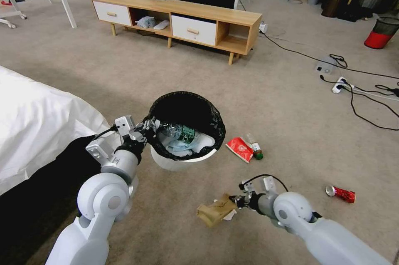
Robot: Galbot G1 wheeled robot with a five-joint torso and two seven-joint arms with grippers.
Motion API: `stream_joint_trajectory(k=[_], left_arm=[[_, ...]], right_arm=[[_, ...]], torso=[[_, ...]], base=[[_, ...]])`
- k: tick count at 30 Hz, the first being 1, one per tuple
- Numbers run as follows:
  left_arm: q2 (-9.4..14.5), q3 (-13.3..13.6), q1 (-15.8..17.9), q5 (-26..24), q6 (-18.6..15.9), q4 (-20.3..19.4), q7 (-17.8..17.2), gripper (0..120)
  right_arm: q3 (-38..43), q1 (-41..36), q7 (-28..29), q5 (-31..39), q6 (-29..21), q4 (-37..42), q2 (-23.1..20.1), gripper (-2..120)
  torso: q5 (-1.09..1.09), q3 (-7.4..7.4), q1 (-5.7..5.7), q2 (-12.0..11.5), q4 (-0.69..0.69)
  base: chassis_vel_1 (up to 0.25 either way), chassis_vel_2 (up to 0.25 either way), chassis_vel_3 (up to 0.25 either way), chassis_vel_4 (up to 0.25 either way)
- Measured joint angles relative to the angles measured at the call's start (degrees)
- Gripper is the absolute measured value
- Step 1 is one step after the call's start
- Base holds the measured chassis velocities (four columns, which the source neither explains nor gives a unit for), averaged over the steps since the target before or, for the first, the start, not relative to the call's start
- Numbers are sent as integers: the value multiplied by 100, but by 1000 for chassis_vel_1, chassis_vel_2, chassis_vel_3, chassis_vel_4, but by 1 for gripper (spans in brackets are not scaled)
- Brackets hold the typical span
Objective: Pick up the trash bin and place the garbage on the floor into it.
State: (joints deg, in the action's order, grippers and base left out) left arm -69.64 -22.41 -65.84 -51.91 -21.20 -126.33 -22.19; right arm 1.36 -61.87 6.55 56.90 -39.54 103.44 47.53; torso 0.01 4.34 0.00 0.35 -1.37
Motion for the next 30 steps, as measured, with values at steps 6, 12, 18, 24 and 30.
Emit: stream_joint_trajectory(k=[6,12,18,24,30], left_arm=[[-9,0,-18,2,-12,-16,-20,7],[-26,-9,-35,2,-20,-58,-44,7],[-3,-44,-52,-38,-35,-106,-96,7],[25,-58,-38,-144,-88,-134,-206,7],[67,-66,-16,-340,-227,-192,-407,7]], right_arm=[[467,-285,7,-24,44,265,-200,0],[875,-472,0,-108,107,397,-311,0],[1310,-579,-3,-425,312,463,-352,0],[1815,-607,19,-1073,721,507,-280,0],[2463,-568,-199,-2038,1337,680,-229,0]], torso=[[0,0,0,0,0],[0,0,0,0,0],[0,0,0,0,0],[0,0,0,0,0],[0,0,0,0,0]], base=[[0,0,0,0],[0,0,0,0],[0,0,0,0],[0,0,0,0],[0,0,0,0]])
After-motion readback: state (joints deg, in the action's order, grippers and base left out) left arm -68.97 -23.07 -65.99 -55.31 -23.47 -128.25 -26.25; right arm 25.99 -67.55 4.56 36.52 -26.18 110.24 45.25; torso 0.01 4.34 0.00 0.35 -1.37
